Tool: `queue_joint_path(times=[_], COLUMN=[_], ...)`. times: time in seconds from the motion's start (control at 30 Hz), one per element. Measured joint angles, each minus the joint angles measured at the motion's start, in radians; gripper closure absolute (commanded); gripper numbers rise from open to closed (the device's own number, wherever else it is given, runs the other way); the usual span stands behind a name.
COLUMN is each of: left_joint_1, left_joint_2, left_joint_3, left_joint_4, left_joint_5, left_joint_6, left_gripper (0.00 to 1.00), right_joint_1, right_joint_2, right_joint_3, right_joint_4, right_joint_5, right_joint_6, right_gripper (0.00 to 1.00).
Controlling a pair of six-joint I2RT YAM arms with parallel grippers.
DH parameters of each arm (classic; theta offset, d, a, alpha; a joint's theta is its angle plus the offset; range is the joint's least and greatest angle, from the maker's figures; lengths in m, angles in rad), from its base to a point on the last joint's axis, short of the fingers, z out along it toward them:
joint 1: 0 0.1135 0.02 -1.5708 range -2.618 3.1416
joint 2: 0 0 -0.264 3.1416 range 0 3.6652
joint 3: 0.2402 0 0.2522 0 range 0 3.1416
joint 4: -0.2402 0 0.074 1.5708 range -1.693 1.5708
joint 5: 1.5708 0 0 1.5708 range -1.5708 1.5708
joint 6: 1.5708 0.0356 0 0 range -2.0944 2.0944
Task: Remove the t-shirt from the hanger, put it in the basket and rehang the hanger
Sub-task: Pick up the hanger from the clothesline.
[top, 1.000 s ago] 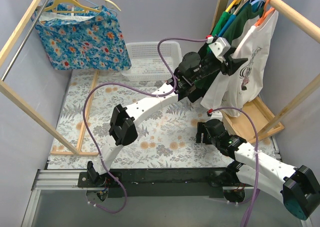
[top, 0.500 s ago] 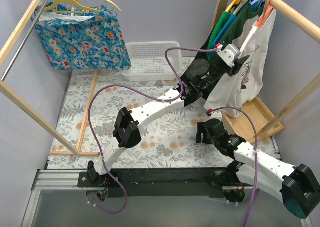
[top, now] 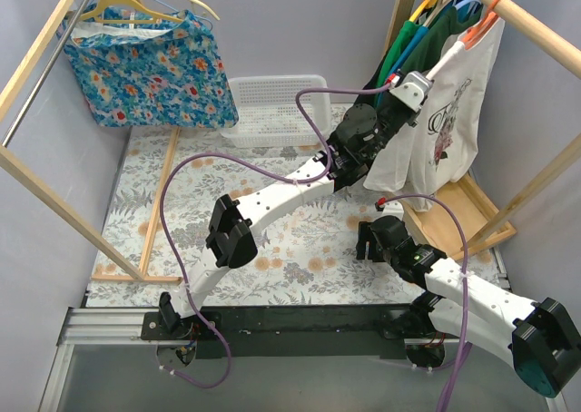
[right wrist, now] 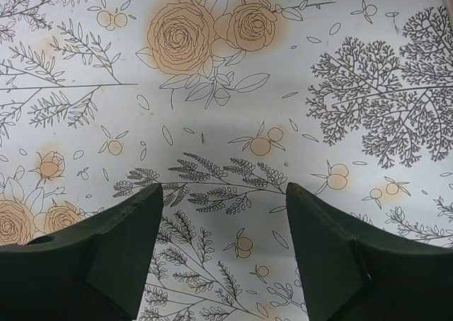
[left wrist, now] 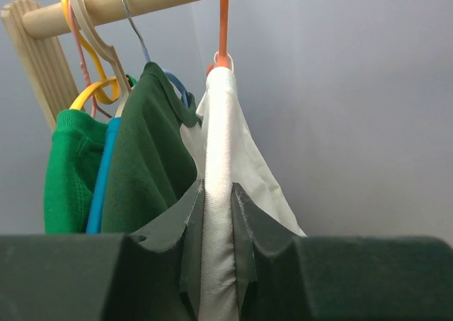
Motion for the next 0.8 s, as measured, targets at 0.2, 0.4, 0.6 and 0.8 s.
queue_joint_path(times=[0.2,0.4,0.6,0.8], left_joint_1=[0.000,-0.001,-0.011,-0.037], left_joint_2=[0.010,0.010,-0.042,-0.147], left_joint_3=[0.027,0.027,-0.072,-0.220], left_joint_4=[0.006,0.032,0.072,0.090], left_joint_5=[0.011,0.030,0.043,0.057], left_joint_6=[-0.008,-0.034,-0.038,-0.031], left_gripper=[1.00,1.00,1.00,1.00], right_joint_1=[0.000,0.000,0.000,0.000], right_joint_2=[0.009,0.010,0.002,-0.026], right_joint_3=[0.000,0.000,0.000,0.000], right_joint_4=[0.000,-0.001,-0.011,-0.015], right_joint_5=[0.000,0.001,0.016,0.030], right_joint_6=[0.000,0.000,0.001,0.002], right_gripper=[0.24,0.24,0.24,0.24])
